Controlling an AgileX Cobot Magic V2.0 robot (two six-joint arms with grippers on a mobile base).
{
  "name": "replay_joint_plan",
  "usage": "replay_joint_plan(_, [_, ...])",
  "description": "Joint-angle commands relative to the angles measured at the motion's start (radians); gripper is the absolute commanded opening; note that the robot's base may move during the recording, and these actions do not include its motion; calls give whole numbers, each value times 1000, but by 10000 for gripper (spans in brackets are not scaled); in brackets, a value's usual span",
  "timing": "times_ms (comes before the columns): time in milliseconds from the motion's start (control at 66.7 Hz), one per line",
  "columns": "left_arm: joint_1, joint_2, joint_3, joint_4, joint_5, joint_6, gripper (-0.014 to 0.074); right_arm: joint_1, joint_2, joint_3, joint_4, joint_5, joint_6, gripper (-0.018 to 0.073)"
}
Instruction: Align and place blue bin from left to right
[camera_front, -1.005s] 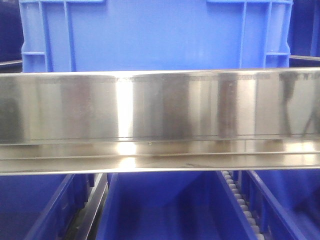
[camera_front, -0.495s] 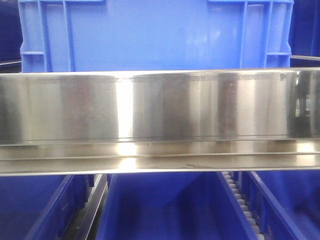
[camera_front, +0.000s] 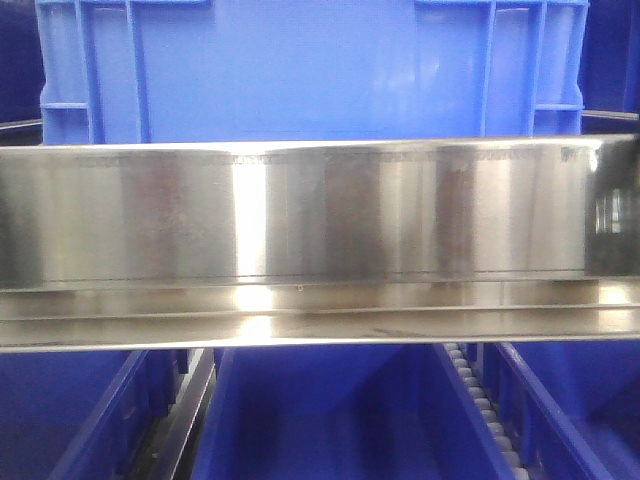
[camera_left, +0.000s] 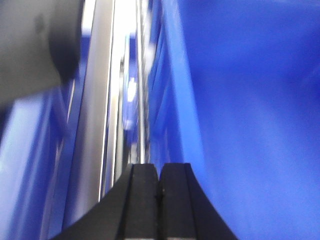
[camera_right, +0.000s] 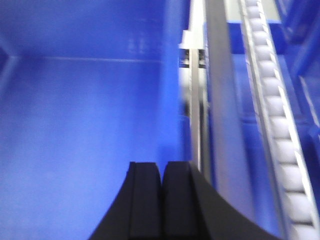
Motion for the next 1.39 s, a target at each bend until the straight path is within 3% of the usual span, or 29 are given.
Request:
replay_joint_plan(0, [-5,-1,-13,-7,6,-7,-111,2,15,-53,-21,9,5,-67])
replay_joint_plan(390, [-5,-1,-13,-7,8,-7,-111,2,51,-87,-69,37,3,-52])
replay_joint_plan(450, [-5,-1,-13,-7,8,-7,-111,2,52,-87,-69,43,3,27])
replay_joint_plan(585, [-5,-1,-13,-7,8,-7,-111,2,52,-87,-69,42,3,327])
replay_joint_plan(630, [-5,-1,-13,-7,8,-7,-111,2,54,-87,-69,32,3,356])
replay_joint_plan(1379, [-5,-1,-13,-7,12,-7,-111,2,175,-87,-64,-10,30,328])
